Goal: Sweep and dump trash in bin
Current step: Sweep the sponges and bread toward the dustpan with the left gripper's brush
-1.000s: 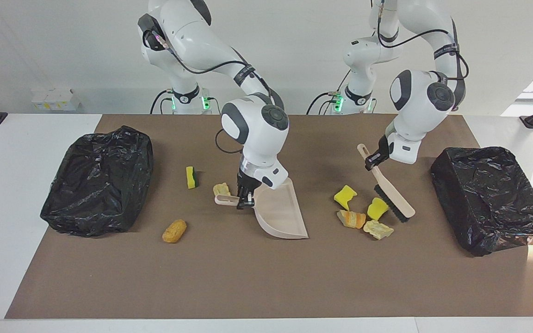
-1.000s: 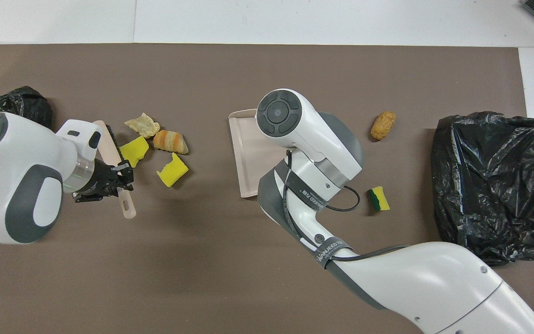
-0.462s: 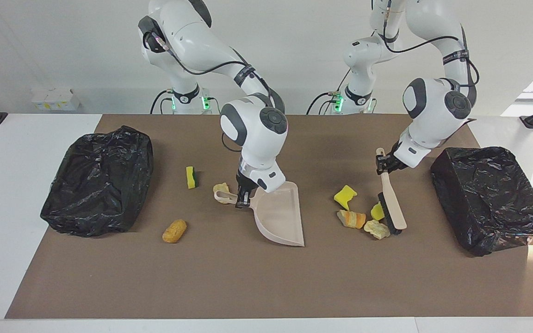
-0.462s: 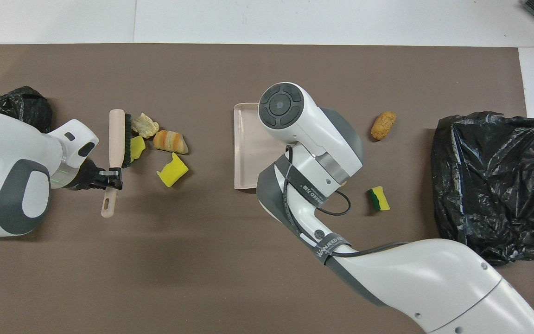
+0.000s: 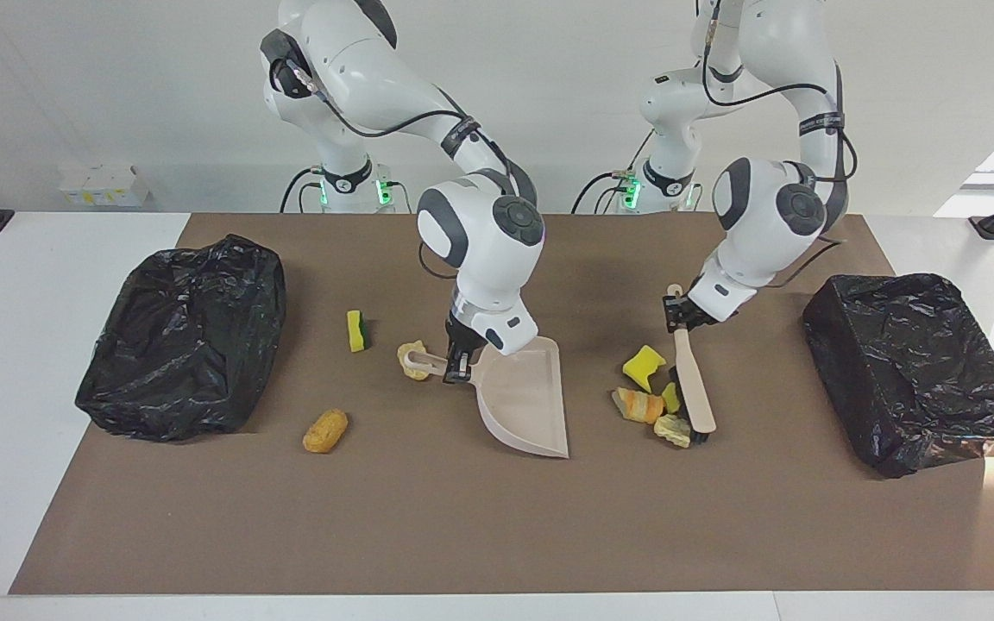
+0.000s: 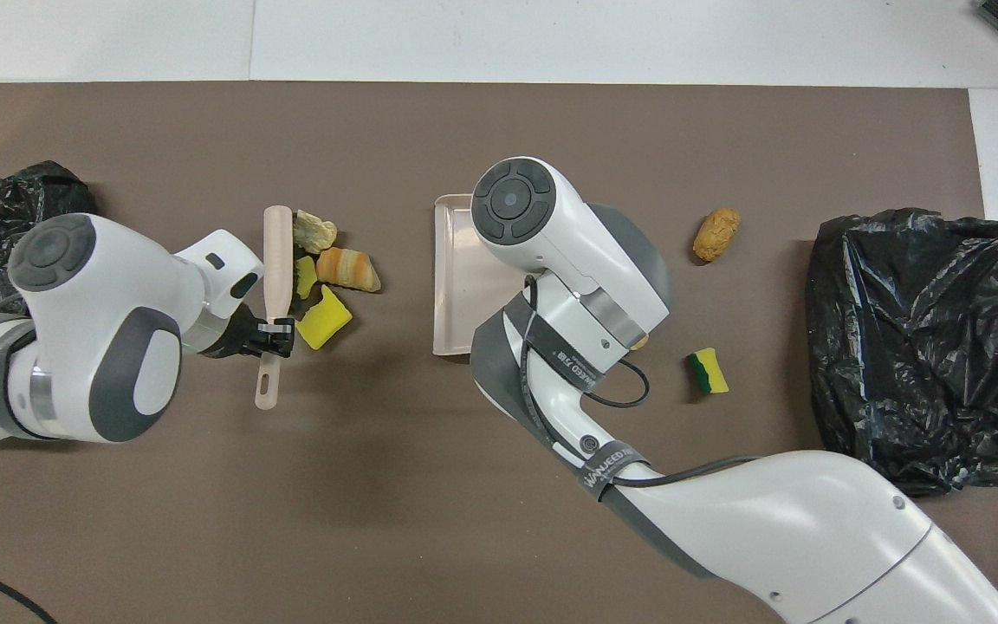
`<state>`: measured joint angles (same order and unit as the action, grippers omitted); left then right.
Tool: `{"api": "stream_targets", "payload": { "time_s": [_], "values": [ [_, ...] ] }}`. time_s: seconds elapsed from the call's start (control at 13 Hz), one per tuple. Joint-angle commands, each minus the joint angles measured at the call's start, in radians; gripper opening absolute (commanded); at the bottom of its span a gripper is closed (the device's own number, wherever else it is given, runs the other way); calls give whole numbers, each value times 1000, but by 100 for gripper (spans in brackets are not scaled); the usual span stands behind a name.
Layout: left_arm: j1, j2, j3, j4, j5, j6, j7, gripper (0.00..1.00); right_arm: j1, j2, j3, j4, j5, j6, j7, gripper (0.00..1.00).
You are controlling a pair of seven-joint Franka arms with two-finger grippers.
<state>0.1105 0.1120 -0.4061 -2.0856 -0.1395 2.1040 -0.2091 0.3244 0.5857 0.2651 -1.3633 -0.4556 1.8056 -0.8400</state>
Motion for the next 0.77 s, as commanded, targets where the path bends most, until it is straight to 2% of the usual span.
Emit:
{"api": "stream_targets", "payload": {
  "time_s": [0.0,0.23,0.38,0.54,0.69],
  "values": [
    [-60,-21,7,16,3,-5,-107,0,-2,5,5,10,25,-23,1,0],
    [-46,-63,10,62,1,-67,-182,0,-25,-6,5,-25,104,-23,-31,0],
    [-20,-92,21,50,0,-78,-222,0,-22,-29,5,-71,115,-22,-69,0],
    [20,-153,20,-54,-2,-58,-227,0,-24,-32,5,-76,118,-3,-102,0],
    [37,-155,24,-122,0,-9,-224,0,-28,-27,5,-77,133,24,-132,0]
  ]
}}
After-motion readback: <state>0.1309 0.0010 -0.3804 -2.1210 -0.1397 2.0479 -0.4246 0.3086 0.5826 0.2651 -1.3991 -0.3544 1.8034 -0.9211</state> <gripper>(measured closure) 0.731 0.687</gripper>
